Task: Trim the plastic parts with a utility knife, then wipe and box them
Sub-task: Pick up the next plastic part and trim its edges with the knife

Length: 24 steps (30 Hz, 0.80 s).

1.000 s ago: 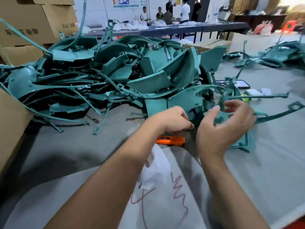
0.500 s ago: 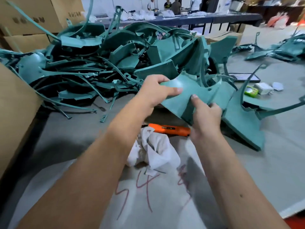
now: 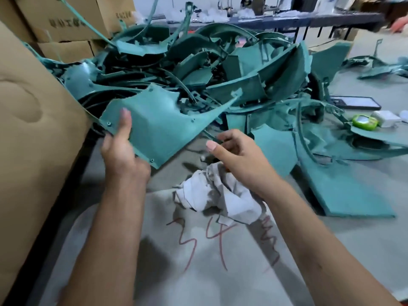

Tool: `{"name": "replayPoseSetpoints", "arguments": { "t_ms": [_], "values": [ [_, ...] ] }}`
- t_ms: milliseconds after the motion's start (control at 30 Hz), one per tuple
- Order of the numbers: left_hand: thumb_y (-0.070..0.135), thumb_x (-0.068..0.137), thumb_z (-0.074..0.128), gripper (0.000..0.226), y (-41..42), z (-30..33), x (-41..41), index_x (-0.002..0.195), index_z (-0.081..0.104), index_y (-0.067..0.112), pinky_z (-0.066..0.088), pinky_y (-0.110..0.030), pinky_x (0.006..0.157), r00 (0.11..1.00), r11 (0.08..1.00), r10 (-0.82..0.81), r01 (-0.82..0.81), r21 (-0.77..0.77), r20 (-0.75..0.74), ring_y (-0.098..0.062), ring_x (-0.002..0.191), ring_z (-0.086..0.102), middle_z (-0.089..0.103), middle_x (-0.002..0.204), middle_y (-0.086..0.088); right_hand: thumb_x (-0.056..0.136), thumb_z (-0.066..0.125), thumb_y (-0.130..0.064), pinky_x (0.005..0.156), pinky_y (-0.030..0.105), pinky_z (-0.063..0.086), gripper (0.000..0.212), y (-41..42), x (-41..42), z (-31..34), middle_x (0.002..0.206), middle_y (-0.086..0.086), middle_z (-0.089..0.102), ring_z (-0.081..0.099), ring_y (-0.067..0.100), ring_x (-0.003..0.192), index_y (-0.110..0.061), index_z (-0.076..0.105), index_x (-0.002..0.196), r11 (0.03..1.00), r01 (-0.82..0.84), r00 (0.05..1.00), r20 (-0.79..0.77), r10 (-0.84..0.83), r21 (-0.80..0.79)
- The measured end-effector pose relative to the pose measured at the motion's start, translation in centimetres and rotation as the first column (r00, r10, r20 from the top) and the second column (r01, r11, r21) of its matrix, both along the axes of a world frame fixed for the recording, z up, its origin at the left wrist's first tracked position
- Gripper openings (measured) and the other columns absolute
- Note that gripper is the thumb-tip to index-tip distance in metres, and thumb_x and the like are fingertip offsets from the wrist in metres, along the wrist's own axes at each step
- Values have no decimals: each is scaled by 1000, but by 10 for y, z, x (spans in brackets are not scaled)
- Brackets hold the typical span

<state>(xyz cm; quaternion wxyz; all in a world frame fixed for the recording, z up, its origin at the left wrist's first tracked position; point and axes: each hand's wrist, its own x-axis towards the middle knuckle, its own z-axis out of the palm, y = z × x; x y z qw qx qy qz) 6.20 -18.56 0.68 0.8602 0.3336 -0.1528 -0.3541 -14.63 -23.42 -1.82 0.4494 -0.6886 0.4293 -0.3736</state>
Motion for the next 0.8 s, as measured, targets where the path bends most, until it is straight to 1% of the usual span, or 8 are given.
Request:
{"name": "replayPoseSetpoints", "arguments": {
  "t_ms": [100, 200, 300, 467, 567, 633, 700, 800],
  "values": [
    [39, 109, 45, 33, 13, -12, 18, 119, 68, 17, 62, -32, 76, 991, 996, -84, 81, -33, -108, -17, 93, 76, 79, 104, -1, 95, 69, -54, 89, 44, 60, 41, -13, -5, -8, 105, -4, 71, 70, 6, 89, -25, 63, 124, 987, 101, 983, -140, -118, -123],
    [46, 109, 36, 40, 22, -23, 27, 107, 68, 22, 53, -19, 50, 993, 996, -92, 93, 12, -78, -10, 61, 68, 73, 75, 6, 100, 65, -45, 120, 37, 31, 55, -34, -11, -13, 150, 12, 54, 43, 27, 144, -16, 55, 145, 959, -16, 809, -567, -155, -284],
    [42, 109, 39, 48, 27, -31, 25, 94, 77, 18, 52, -18, 49, 988, 989, -120, 127, 70, -97, -12, 60, 71, 75, 75, 2, 103, 63, -27, 126, 34, 18, 44, -48, -17, -20, 163, 10, 42, 24, 28, 156, -11, 60, 143, 950, -12, 765, -614, -192, -313],
    [18, 102, 43, 34, 27, -38, 24, 104, 77, 10, 60, -28, 61, 979, 982, -151, 164, 96, -135, -23, 82, 78, 79, 99, -6, 101, 63, -32, 129, 39, 17, 32, -59, -33, -28, 163, 8, 42, 14, 31, 158, -16, 74, 126, 910, -112, 691, -690, -217, -400],
    [12, 99, 45, 42, 26, -41, 26, 88, 85, 19, 61, -29, 65, 984, 982, -148, 157, 102, -96, -21, 87, 78, 79, 102, -3, 86, 74, -57, 121, 48, 25, 47, -54, -36, -30, 155, 10, 42, 13, 32, 151, -28, 72, 123, 910, -202, 608, -775, -174, -363],
    [14, 101, 49, 43, 25, -41, 28, 82, 86, 26, 60, -28, 63, 985, 985, -142, 150, 90, -93, -17, 88, 78, 80, 101, 2, 83, 76, -58, 110, 49, 29, 49, -52, -33, -27, 142, 8, 46, 21, 31, 137, -29, 70, 122, 907, -232, 545, -819, -177, -350],
    [19, 104, 53, 42, 23, -42, 31, 79, 85, 29, 60, -26, 65, 986, 990, -121, 128, 56, -113, -13, 91, 77, 80, 101, 5, 88, 74, -43, 98, 44, 28, 37, -53, -23, -25, 130, 6, 56, 32, 30, 127, -24, 69, 120, 867, -269, 578, -791, -202, -418],
    [24, 103, 58, 35, 22, -44, 37, 81, 86, 20, 61, -27, 73, 971, 997, -79, 72, -41, -227, -12, 99, 76, 79, 107, 2, 99, 67, -38, 87, 37, 28, 28, -50, -6, -21, 99, 0, 61, 48, 23, 95, -14, 60, 112, 831, -177, 771, -599, -215, -527]
  ]
}}
